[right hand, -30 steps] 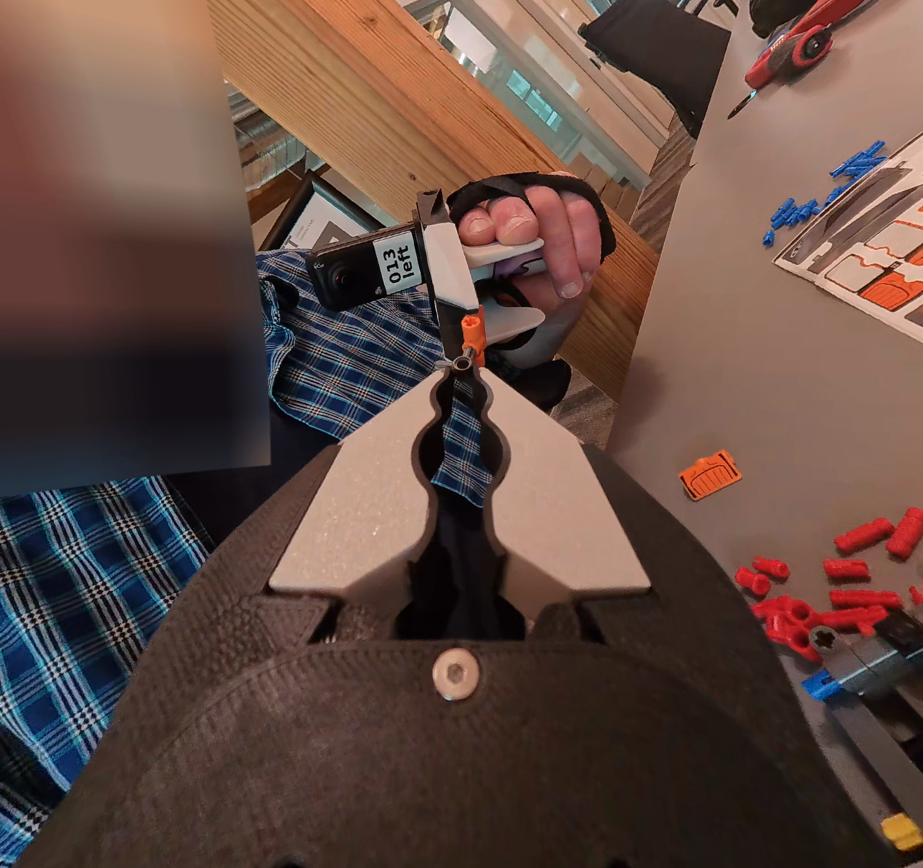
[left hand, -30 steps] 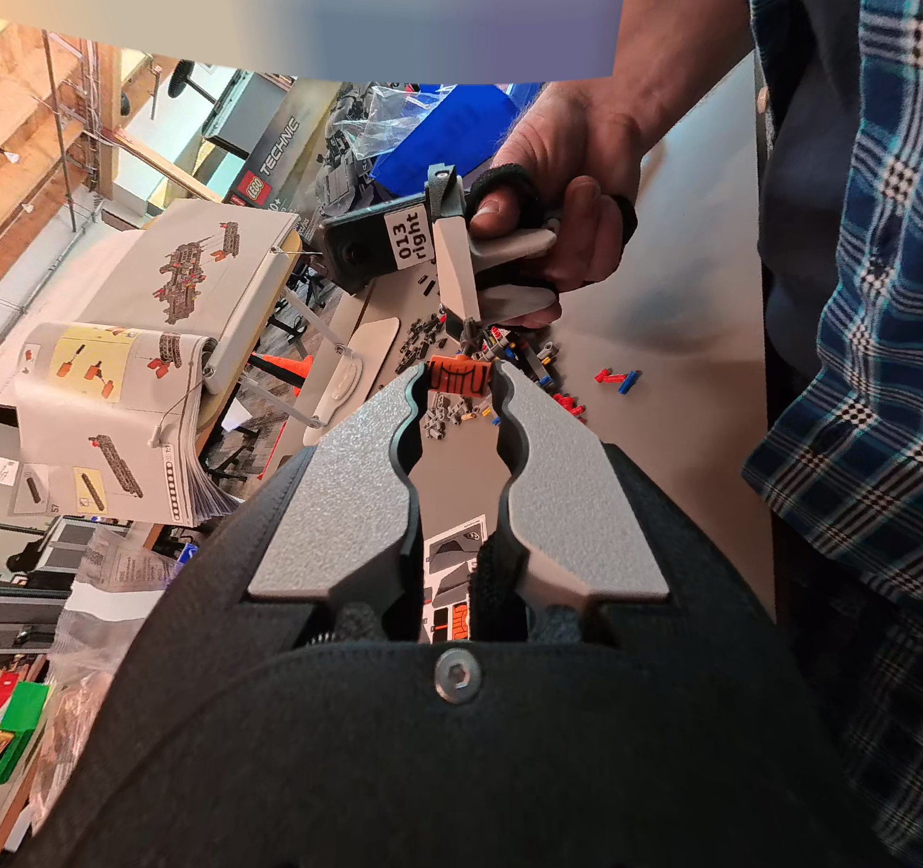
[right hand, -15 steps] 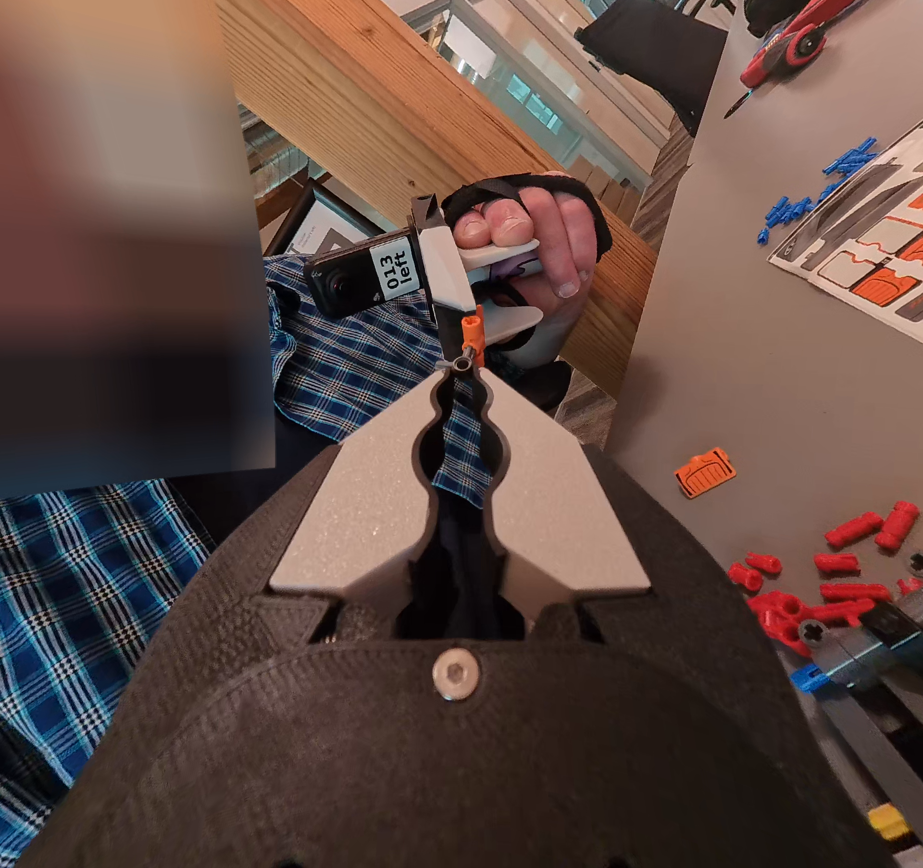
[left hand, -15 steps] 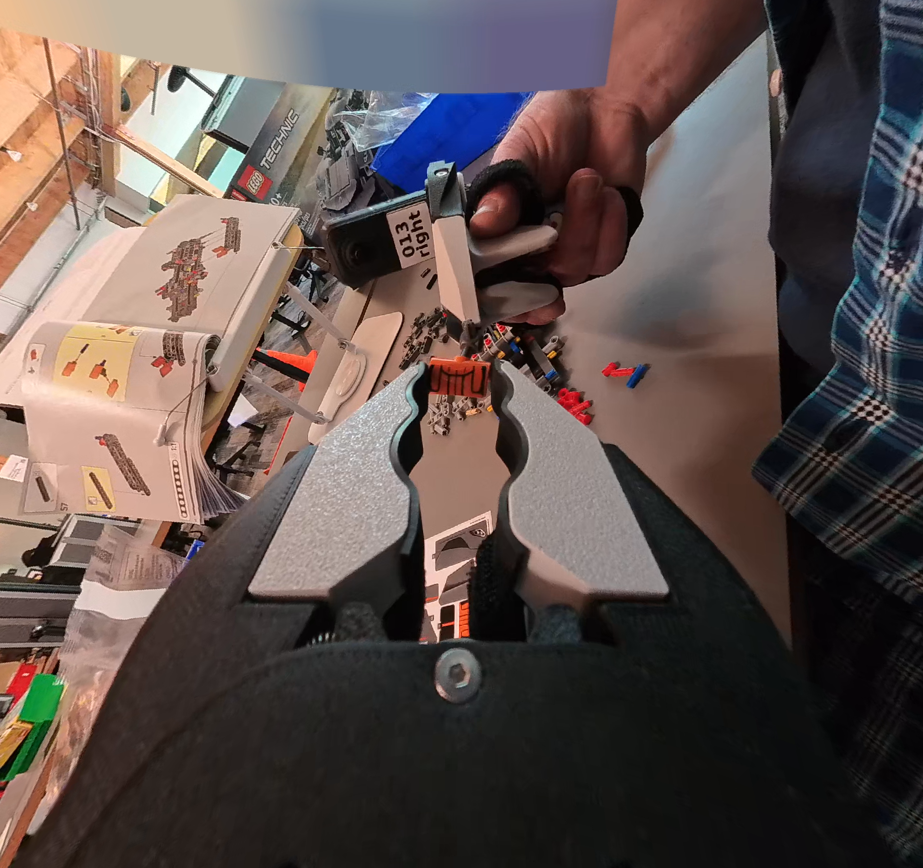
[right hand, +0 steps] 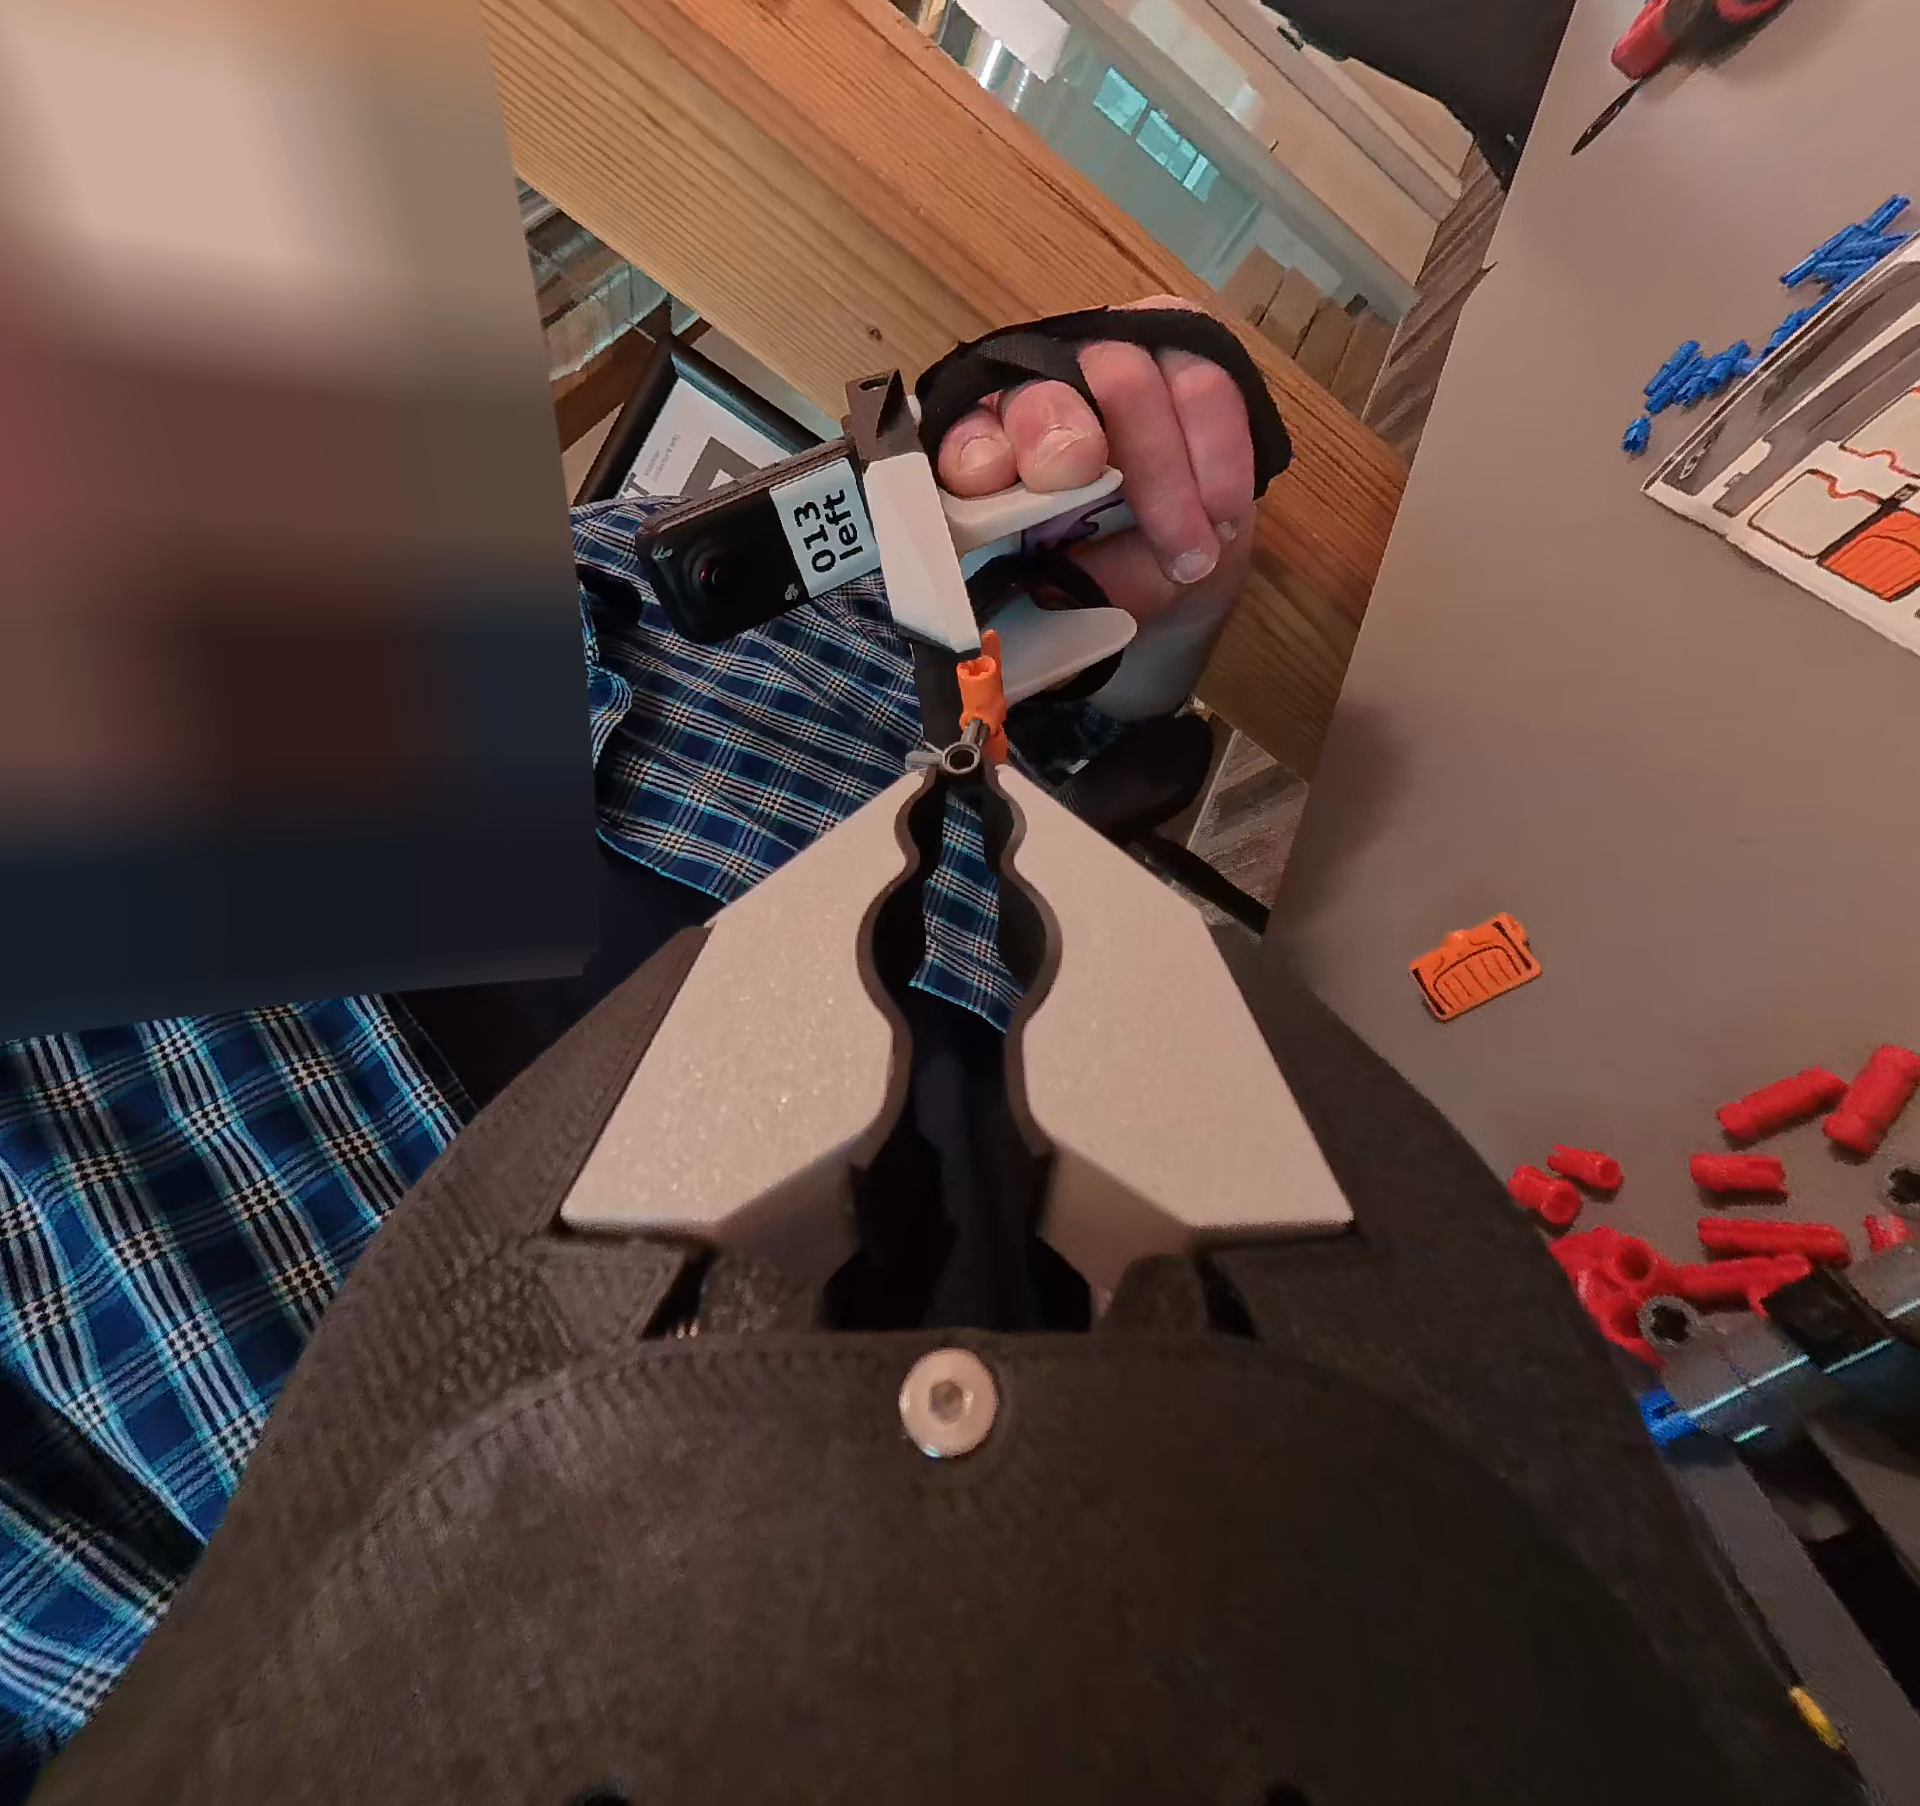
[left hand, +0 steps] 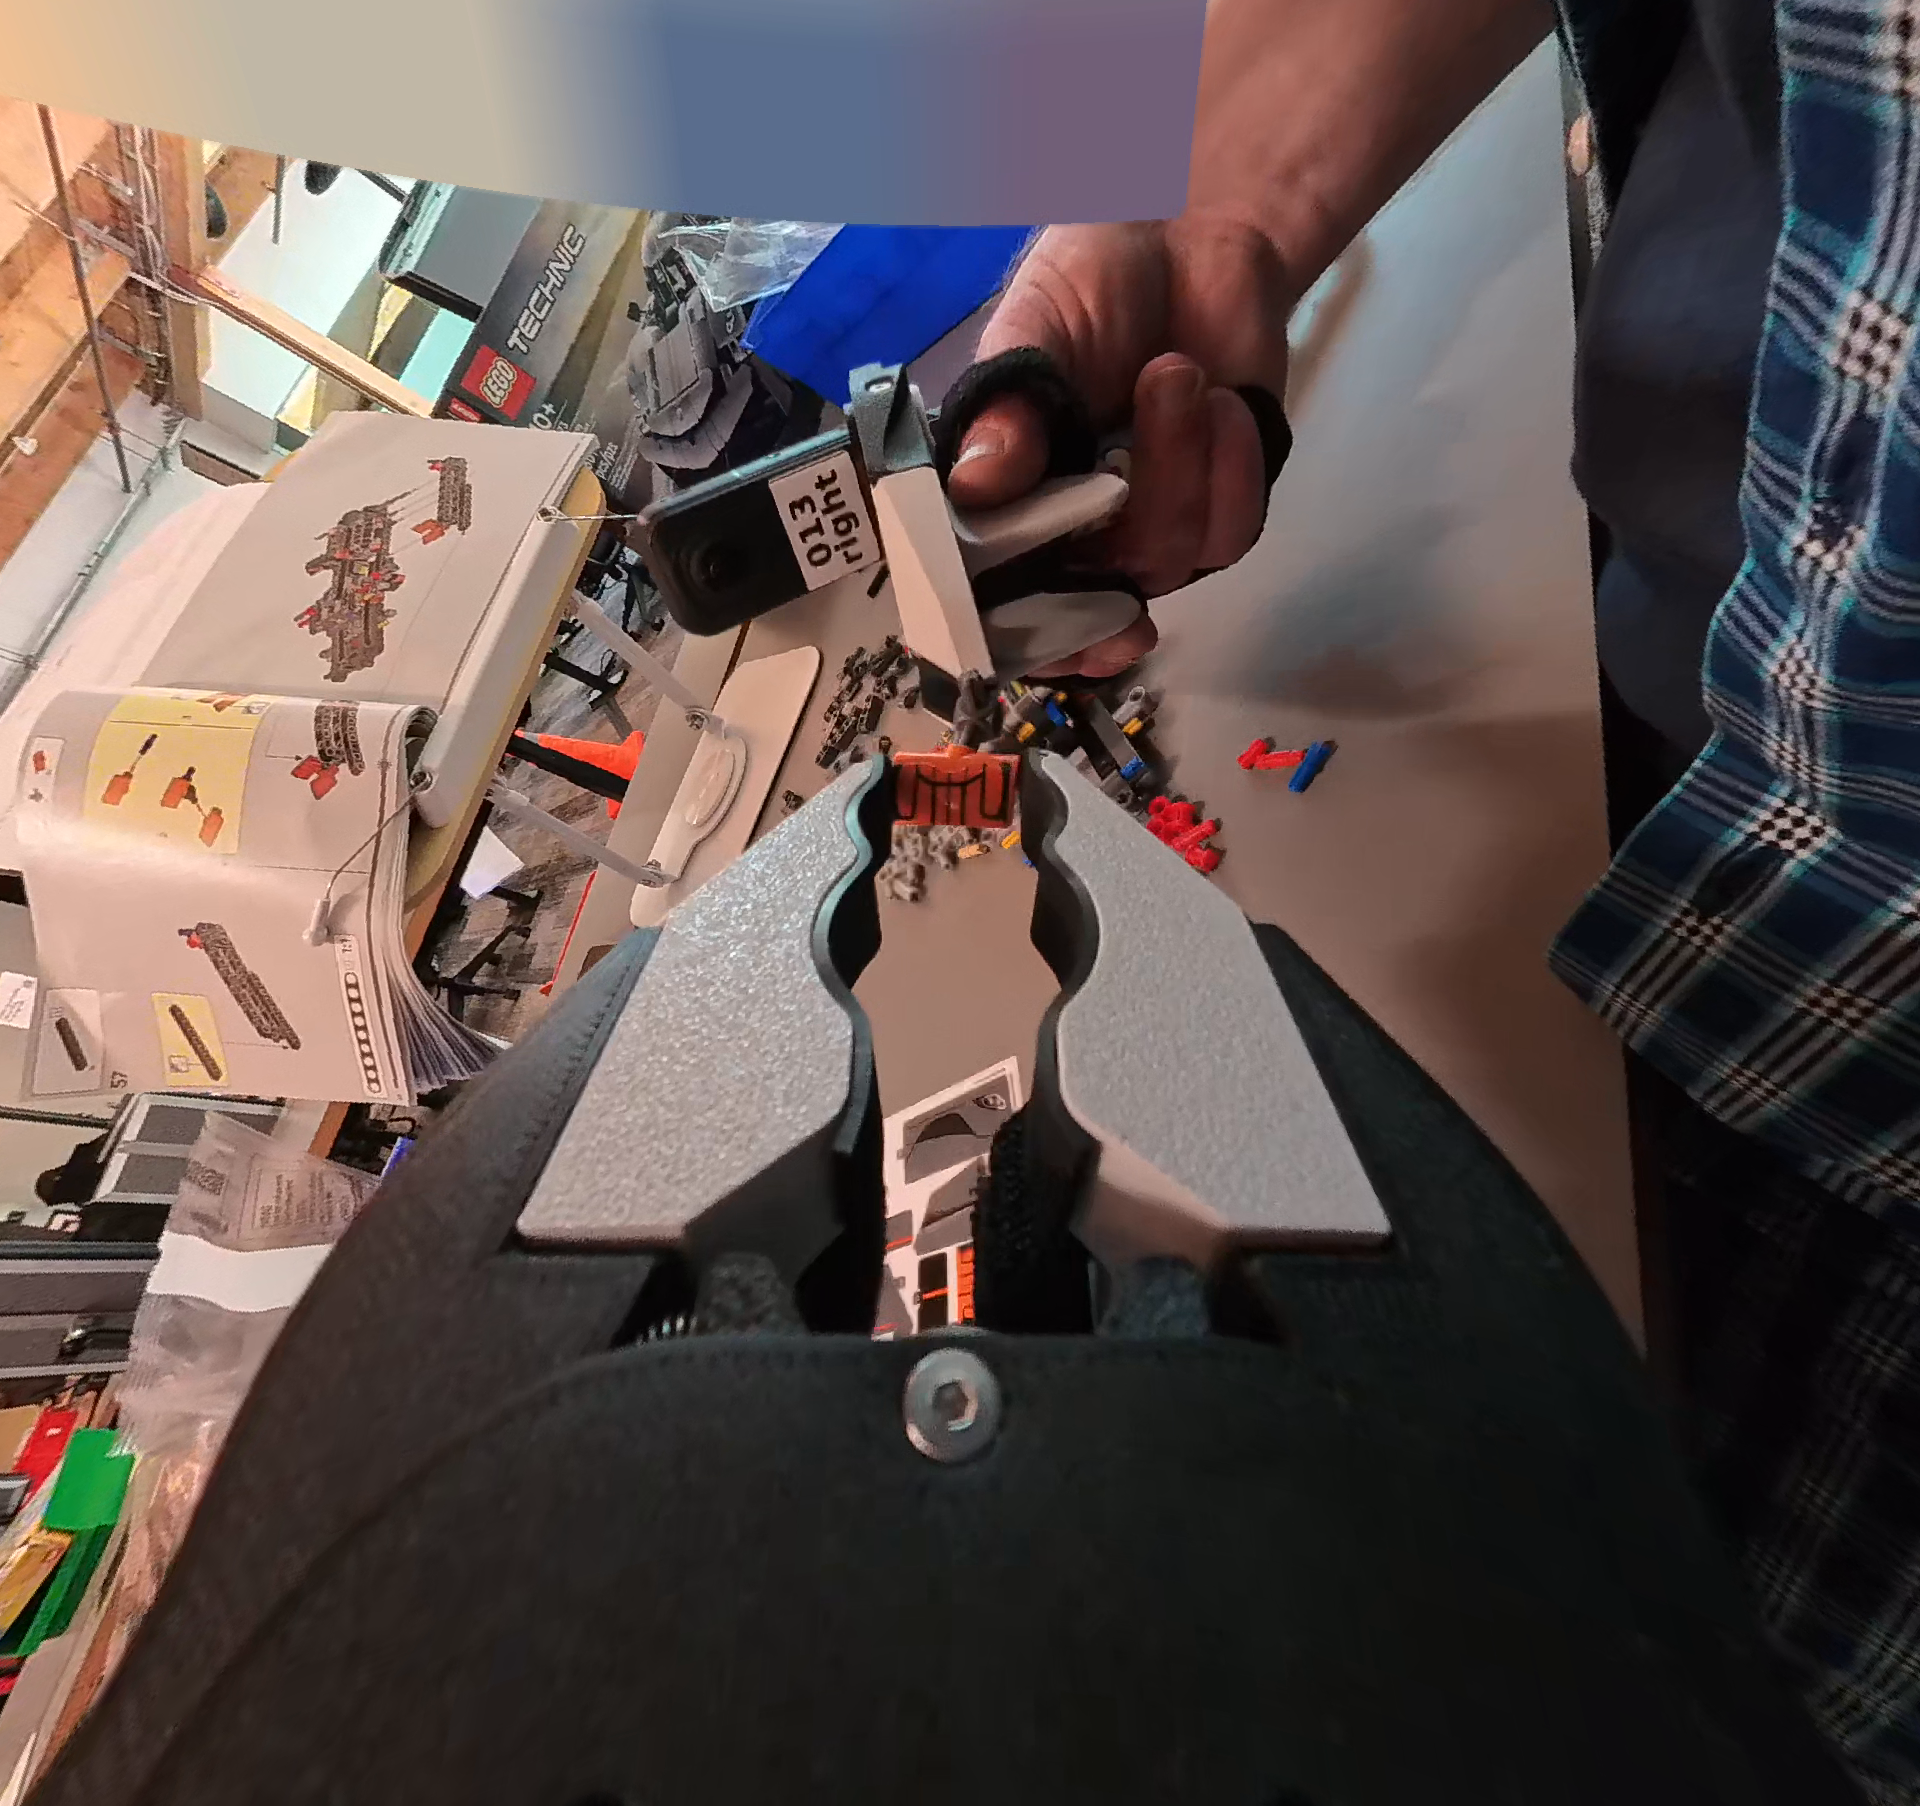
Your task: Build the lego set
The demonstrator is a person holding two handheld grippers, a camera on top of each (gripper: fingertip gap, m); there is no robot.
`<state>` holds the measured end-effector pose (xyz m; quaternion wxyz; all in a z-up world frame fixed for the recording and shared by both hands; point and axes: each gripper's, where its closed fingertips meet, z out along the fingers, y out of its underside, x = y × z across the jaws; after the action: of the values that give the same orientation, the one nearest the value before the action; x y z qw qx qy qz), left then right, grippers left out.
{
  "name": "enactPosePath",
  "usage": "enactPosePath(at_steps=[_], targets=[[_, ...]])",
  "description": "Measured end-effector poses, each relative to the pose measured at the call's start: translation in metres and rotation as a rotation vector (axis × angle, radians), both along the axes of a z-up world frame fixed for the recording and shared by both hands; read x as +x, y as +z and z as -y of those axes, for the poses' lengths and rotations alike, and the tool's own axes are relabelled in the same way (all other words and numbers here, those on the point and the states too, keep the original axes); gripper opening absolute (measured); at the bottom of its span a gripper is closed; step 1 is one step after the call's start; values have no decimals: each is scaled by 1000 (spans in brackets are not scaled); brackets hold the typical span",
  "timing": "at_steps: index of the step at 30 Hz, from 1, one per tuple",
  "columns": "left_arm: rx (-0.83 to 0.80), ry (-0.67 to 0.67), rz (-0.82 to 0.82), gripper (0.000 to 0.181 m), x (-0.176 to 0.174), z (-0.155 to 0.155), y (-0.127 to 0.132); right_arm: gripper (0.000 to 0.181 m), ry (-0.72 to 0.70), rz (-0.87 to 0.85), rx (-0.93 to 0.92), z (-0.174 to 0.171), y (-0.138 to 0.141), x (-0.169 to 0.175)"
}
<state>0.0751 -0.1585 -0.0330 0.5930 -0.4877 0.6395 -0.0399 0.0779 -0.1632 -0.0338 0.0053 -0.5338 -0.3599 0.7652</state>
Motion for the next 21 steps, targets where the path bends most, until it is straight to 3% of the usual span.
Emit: enactPosePath(at_steps=[21], targets=[[-34,17,27,23,-2,-3,-2,3,-37,-21,-33,-7,0,-3]])
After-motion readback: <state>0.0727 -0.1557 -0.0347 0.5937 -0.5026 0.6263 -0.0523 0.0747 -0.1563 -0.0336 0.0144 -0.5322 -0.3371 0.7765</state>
